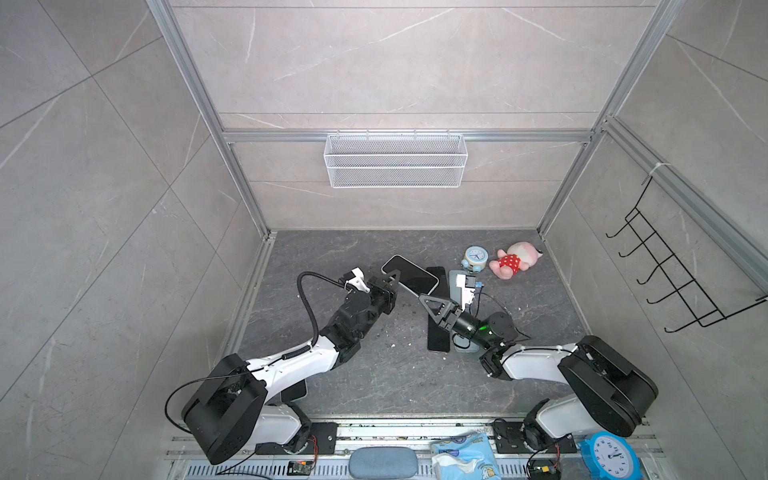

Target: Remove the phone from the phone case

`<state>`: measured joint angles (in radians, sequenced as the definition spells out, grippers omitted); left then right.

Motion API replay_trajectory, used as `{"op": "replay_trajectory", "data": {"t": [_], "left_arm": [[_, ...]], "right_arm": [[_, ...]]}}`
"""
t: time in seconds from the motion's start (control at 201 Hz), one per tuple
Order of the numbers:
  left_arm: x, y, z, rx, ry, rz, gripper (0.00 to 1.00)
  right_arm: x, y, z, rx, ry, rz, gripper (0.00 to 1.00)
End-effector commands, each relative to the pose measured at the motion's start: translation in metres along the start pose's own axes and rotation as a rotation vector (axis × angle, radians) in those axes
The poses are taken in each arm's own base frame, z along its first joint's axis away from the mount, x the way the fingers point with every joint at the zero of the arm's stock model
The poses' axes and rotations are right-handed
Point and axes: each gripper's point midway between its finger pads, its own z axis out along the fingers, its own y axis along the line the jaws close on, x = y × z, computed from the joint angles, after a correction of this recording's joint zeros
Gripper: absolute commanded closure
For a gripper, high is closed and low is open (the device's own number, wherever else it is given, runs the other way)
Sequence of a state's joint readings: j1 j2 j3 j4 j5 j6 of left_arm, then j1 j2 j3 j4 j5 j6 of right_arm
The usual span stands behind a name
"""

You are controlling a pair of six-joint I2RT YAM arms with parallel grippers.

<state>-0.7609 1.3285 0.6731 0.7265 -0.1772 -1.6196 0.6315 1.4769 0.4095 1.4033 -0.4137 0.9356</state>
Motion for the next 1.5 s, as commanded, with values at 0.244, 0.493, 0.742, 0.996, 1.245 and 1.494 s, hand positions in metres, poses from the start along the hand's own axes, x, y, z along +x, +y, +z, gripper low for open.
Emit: {"op": "replay_trajectory", "data": {"t": [0.244, 0.493, 0.742, 0.996, 1.245, 1.494], "left_arm": [[0.034, -0.075, 0.012, 0.163, 0.166, -0.111, 1.0], [0.035, -0.088, 0.016, 0.187, 0.199, -0.115, 1.0], [0.002, -0.09, 0.005, 0.206, 0.16, -0.055, 1.0], [0.004, -0.09, 0.015, 0.381, 0.253, -0.003, 1.0], [0.011, -0.092, 0.013, 0.463, 0.287, 0.026, 1.0], [0.013, -0.096, 0.006, 0.483, 0.292, 0.045, 1.0]], "right_arm": [[0.017, -0.059, -0.011, 0.316, 0.149, -0.4, 1.0], [-0.004, -0.062, -0.027, 0.436, 0.125, -0.524, 1.0], [-0.017, -0.03, -0.072, 0.464, 0.087, -0.373, 0.43], [-0.06, 0.019, -0.073, 0.381, 0.089, -0.06, 0.23], [-0.096, 0.021, -0.043, 0.264, 0.031, 0.167, 0.26], [-0.106, 0.025, -0.025, 0.079, -0.016, 0.283, 0.38]]}}
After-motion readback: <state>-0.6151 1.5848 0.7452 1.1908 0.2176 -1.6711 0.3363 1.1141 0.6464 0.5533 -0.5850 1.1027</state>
